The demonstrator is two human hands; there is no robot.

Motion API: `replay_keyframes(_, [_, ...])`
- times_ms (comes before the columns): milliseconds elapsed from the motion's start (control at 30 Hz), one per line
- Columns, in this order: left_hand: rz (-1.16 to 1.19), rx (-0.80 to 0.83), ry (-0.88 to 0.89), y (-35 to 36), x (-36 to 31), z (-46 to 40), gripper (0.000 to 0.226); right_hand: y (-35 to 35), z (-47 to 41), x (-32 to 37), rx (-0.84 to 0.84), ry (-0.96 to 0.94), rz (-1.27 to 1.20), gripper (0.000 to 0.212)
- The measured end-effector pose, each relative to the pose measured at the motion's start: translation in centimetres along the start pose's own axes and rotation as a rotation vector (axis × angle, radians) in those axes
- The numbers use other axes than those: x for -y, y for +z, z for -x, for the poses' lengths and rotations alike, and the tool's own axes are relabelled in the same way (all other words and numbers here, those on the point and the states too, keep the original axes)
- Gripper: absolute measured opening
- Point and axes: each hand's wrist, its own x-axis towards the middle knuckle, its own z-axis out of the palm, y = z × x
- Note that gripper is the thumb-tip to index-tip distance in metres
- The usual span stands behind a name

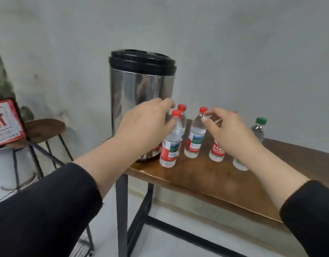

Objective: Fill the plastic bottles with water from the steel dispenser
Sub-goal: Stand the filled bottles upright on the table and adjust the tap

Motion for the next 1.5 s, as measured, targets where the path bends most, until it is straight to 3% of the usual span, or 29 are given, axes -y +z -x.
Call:
replay_keyframes(133, [-0.146, 0.077, -0.056, 2.5, -2.4, -4.1, 0.05, -1.4, -3.7, -3.5, 0.053, 0.064, 0.068, 0.038])
replay_keyframes(267, [-0.282, 0.182, -0.127, 5.4, -3.1, -6.9, 0.046, 0.6, -8.4, -4.8, 0.159, 0.022, 0.227, 0.05])
replay_keyframes(467, [-0.252, 0.336, -0.202, 8.4, -2.4, -8.8, 0.039, 3.6, -13.9, -4.7, 0.364, 0.008, 0.52, 0.045])
replay_keyframes(633, [-0.199, 0.392, -0.249, 9.4, -1.5, -9.9, 0.037, 5.5, -15.2, -5.6, 0.365, 0.052, 0.484, 0.038])
replay_keyframes(733, [-0.201, 0.322, -0.211, 9.1, -1.3, -9.2, 0.025, 5.6, -14.6, -6.1, 0.322, 0.05, 0.382, 0.039])
replay_keyframes(867, [-0.101, 0.303, -0.2, 6.2, -1.3, -6.4, 0.026, 2.9, -11.8, -5.4, 0.315, 0.018, 0.271, 0.025])
replay_keyframes(1033, [0.062, 0.292, -0.246, -2.1, 0.4, -1.3, 0.027, -2.2, -6.4, 0.1, 0.226, -0.07, 0.2, 0.024])
replay_keyframes(1100, [0.039, 0.307, -0.24, -5.8, 1.9, 1.2, 0.026, -2.8, -4.1, 2.7, 0.22, -0.128, 0.131, 0.03])
replay_keyframes(1200, [-0.035, 0.325, -0.253, -10.4, 5.1, 5.9, 0.031, -2.3, -0.3, 7.3, 0.284, -0.278, 0.019, 0.016])
replay_keyframes(1367, [-0.22, 0.379, -0.369, -15.5, 11.7, 14.5, 0.031, 3.0, 6.5, 18.1, 0.441, -0.381, -0.12, 0.015])
replay_keyframes(1500, [-0.315, 0.398, -0.501, -16.9, 17.4, 20.6, 0.03, 10.8, 8.2, 24.3, 0.566, -0.495, -0.126, 0.025])
